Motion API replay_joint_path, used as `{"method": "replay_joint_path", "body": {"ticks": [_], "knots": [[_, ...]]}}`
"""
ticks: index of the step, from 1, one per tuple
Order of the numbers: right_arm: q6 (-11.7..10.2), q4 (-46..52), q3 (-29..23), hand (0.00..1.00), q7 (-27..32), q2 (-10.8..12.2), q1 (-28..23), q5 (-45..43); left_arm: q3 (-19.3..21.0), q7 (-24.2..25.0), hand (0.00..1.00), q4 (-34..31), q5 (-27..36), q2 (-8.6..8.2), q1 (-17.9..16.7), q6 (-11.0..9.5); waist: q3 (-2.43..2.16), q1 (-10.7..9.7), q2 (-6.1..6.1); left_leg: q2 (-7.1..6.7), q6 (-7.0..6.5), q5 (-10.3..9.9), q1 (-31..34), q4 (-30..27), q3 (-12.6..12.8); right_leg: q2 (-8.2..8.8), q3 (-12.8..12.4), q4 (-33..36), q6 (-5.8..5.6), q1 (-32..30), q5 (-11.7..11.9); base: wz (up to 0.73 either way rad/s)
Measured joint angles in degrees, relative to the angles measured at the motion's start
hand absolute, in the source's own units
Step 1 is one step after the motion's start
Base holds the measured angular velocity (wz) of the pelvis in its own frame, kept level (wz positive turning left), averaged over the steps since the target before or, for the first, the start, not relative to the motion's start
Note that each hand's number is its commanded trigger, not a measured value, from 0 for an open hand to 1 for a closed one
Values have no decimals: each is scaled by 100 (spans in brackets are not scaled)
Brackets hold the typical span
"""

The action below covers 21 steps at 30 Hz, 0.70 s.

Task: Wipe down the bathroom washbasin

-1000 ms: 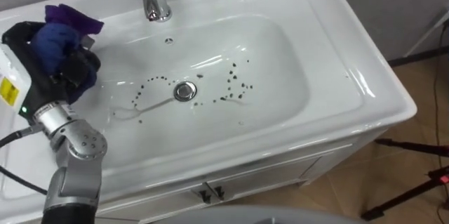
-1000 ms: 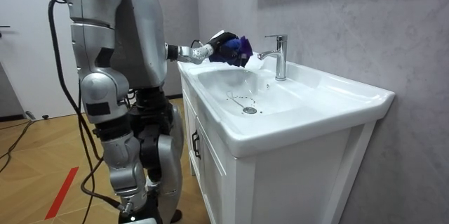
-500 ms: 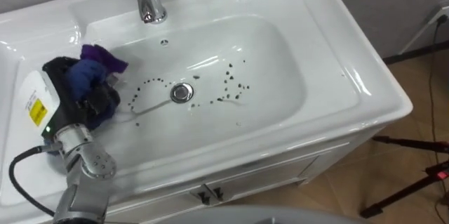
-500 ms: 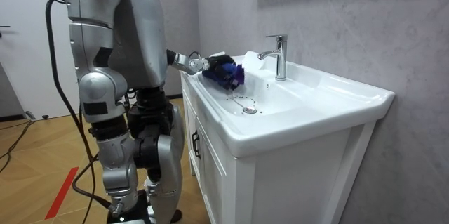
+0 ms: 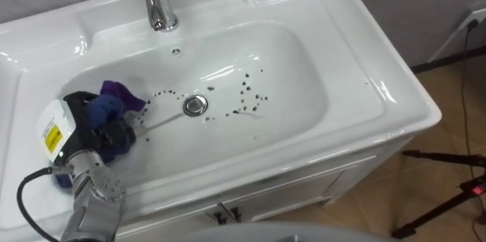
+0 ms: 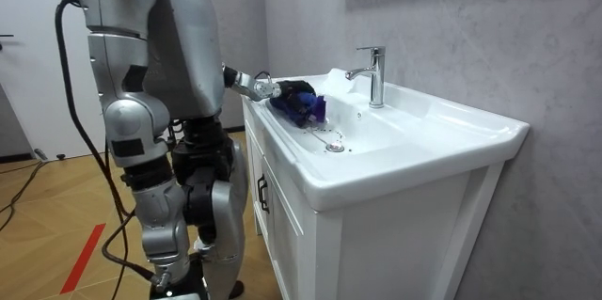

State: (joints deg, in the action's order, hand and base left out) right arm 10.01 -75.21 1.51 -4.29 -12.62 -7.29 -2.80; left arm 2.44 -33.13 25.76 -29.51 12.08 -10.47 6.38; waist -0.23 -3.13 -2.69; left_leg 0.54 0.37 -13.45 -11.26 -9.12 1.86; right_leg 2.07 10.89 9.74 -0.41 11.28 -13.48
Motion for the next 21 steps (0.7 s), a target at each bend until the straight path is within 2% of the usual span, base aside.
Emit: {"method": "replay_joint_path", "body": {"ticks": [9,11,15,21], "knots": [[158,20,-52,0,-16,-8,4,0,-4,40,100,179,-367,-6,86,164,-1,-38,-3,4,0,0,-39,37,66,0,-7,-1,0,11,0,-2],[180,27,-52,0,-24,-7,12,1,-14,135,100,177,-681,-6,89,226,-17,-51,-34,6,0,0,-32,43,65,-2,-12,-1,0,-1,0,0],[186,177,-51,0,-45,-8,35,-26,-43,359,100,163,-1140,-4,89,347,-20,-133,-62,7,0,0,19,46,67,2,6,-4,0,-38,0,3],[169,245,-50,0,-73,-11,36,-213,-42,720,100,109,-1333,2,97,407,-9,-149,-82,10,0,0,41,33,68,2,12,-1,0,-46,1,0]]}}
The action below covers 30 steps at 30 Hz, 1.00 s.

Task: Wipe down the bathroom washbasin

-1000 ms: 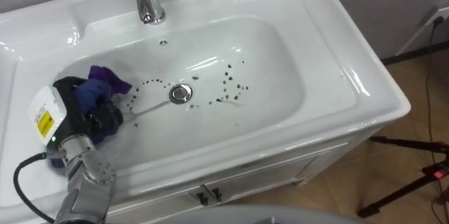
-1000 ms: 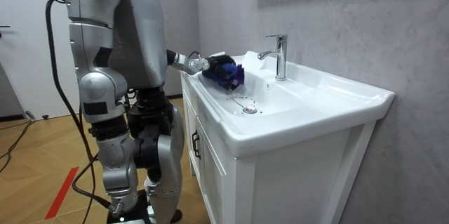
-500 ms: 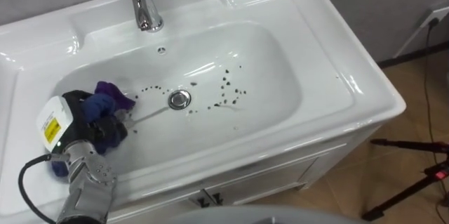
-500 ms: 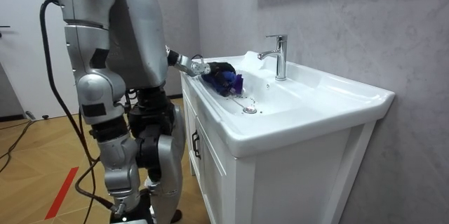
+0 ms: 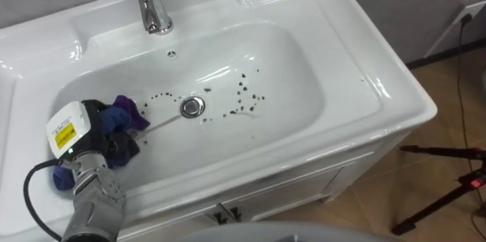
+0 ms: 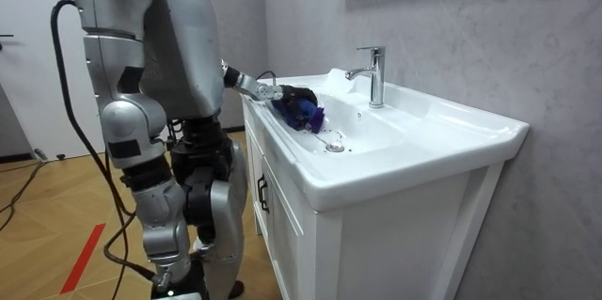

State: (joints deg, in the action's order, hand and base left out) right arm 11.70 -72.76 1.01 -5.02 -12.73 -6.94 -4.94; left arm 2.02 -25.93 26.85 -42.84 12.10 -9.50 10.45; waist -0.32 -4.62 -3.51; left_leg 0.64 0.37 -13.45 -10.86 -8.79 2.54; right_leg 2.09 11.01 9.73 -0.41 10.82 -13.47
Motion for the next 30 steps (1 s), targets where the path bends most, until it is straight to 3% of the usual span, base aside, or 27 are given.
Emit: {"method": "replay_joint_path", "body": {"ticks": [6,13,22,24,30], "knots": [[8,-17,3,0,5,-1,3,-4,-9,205,100,-1,-92,-3,0,80,11,-18,-23,15,0,0,25,-9,55,-11,-18,10,11,-44,8,-3],[0,-55,-5,0,132,-8,-94,-19,-117,50,100,488,-756,-34,101,79,13,-81,-24,31,1,1,-32,7,151,-31,-153,27,17,-42,12,-7],[-38,-79,-2,0,113,-9,-214,-23,-121,-22,100,704,-965,-32,259,96,28,-194,33,55,1,0,42,-8,231,-54,-242,100,30,-195,19,-4],[-34,-82,-1,0,110,-8,-204,-39,-139,-12,100,716,-1006,-32,328,135,50,-285,67,54,2,1,84,-20,230,-52,-236,104,30,-208,19,8],[-37,17,-12,0,110,-9,-251,-38,-361,150,100,944,-1025,-19,584,223,47,-440,95,57,2,1,138,-63,256,-48,-249,116,24,-283,36,0]]}}
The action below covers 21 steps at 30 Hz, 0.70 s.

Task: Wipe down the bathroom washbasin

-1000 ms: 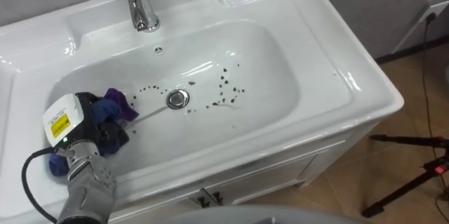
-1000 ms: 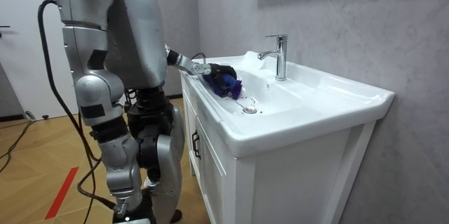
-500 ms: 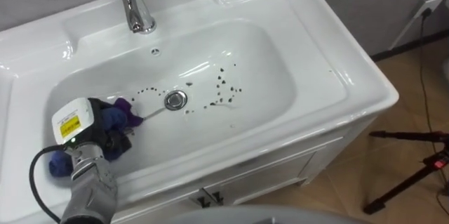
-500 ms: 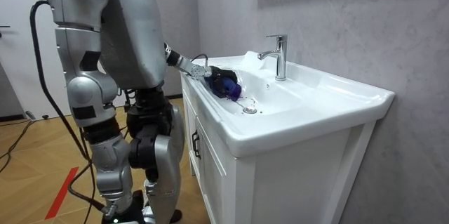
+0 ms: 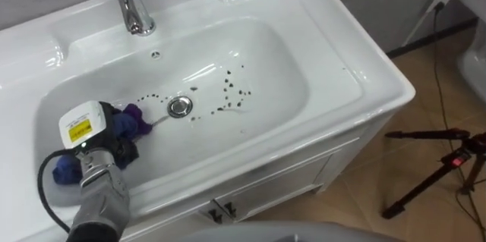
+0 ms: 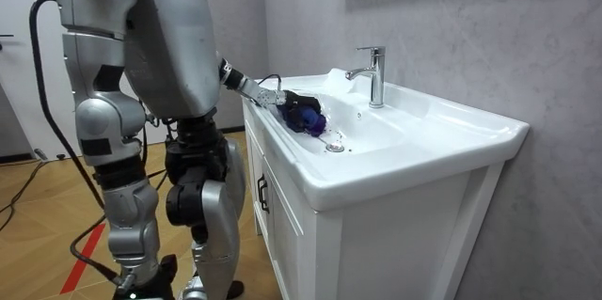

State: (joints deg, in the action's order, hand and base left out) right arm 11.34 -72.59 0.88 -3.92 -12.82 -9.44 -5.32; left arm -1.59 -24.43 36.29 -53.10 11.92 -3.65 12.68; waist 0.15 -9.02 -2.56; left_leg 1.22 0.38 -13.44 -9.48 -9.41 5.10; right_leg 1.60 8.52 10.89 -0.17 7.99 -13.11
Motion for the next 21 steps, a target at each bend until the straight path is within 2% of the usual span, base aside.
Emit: {"method": "replay_joint_path", "body": {"ticks": [8,11,17,21], "knots": [[51,158,22,0,2,-2,-81,40,-330,81,100,122,66,2,243,132,-1,-44,-4,13,1,1,90,-11,107,-5,-99,85,15,-177,9,-7],[74,150,22,0,0,20,-77,44,-438,81,100,322,121,-2,435,168,-2,-56,-4,15,1,1,91,-8,163,-7,-126,86,14,-197,10,-4],[111,161,8,0,11,32,-82,33,-548,93,100,327,175,3,445,231,-5,-287,-11,19,1,1,97,-8,385,-14,-267,94,-4,-257,26,-10],[127,212,-1,0,16,46,-85,-34,-545,136,100,414,315,5,584,235,-16,-343,-39,34,1,1,165,-4,609,-42,-495,182,-10,-439,76,-28]]}}
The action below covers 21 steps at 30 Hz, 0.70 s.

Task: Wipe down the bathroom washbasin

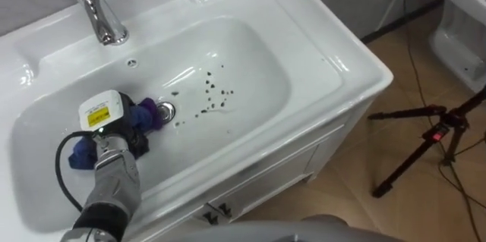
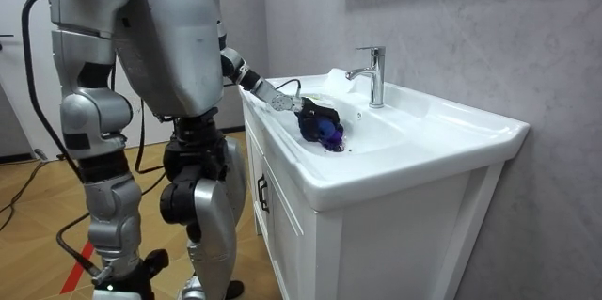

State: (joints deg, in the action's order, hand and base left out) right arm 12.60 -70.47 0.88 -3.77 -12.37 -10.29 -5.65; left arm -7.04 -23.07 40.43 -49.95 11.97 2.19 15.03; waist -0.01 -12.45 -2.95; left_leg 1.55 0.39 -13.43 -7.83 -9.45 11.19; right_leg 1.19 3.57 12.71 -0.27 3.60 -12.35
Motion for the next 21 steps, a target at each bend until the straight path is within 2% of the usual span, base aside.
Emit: {"method": "replay_joint_path", "body": {"ticks": [5,9,11,13,18,21], "knots": [[-4,12,20,0,-16,12,-62,-115,-38,-23,100,368,511,3,283,14,9,-171,-20,5,-1,0,-16,3,117,-10,-78,2,-17,-65,46,-7],[12,-85,16,0,-69,16,-104,-168,-38,49,100,496,836,2,414,137,11,-350,-16,3,-3,0,-56,-8,176,-4,-127,-1,-31,-64,54,0],[96,-101,23,0,-69,30,-102,-154,-42,130,100,512,1089,-16,501,153,14,-442,-11,1,-30,16,-55,-6,237,10,-130,0,-46,-68,68,0],[122,-111,25,0,-69,46,-98,-165,-87,244,100,512,1308,-131,617,154,31,-545,15,-1,-53,30,-65,-7,264,29,-154,24,-60,-77,76,-3],[151,-90,28,0,-142,64,-86,-227,-806,521,100,401,1823,-498,1241,96,50,-704,42,-11,-66,33,-80,38,450,42,-319,5,-124,-133,144,-15],[183,-129,32,0,-140,125,-32,-344,-1065,519,100,235,2122,-607,1469,45,60,-844,62,-12,-99,22,-86,86,514,33,-365,9,-133,-148,152,-11]]}}
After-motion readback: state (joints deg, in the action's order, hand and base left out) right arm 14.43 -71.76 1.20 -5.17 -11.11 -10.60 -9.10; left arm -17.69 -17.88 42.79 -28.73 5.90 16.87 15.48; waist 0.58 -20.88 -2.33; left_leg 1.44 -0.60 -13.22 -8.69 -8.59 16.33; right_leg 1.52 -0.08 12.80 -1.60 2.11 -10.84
